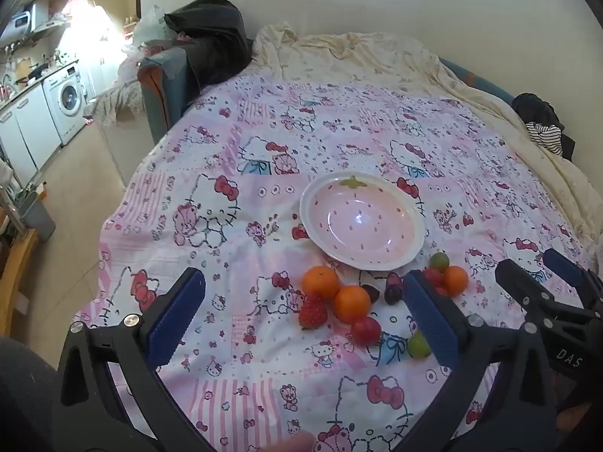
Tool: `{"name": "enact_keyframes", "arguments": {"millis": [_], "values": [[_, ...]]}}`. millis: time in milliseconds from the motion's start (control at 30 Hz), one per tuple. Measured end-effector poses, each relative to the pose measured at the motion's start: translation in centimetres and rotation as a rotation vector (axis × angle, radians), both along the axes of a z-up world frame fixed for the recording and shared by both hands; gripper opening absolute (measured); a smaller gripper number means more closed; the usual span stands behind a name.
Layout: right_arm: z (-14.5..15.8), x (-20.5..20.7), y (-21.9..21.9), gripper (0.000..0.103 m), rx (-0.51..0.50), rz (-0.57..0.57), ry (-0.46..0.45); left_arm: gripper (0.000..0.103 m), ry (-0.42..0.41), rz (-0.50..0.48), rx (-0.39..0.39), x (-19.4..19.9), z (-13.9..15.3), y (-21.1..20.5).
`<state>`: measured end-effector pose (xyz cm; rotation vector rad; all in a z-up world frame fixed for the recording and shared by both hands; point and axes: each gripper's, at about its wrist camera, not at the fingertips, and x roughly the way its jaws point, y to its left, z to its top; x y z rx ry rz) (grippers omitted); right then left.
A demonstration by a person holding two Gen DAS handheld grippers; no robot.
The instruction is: Organize fruits
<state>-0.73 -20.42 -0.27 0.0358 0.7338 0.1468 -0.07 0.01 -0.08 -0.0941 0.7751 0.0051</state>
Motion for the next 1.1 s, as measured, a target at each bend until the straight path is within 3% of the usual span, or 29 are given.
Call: {"name": "enact_keyframes", "arguments": {"millis": [267,1100], "values": [[0.01,0.02,-0.16,0.103,0.003,0.002,0.006,0.103,0.031,-0.01,0.002,0.49,-0.59,-0.28],[-0.01,0.04,-0.21,0.103,0.013,-0.001,0.005,0.103,0.01,-0.008,0.008,0.14,-0.02,-0.24]]}}
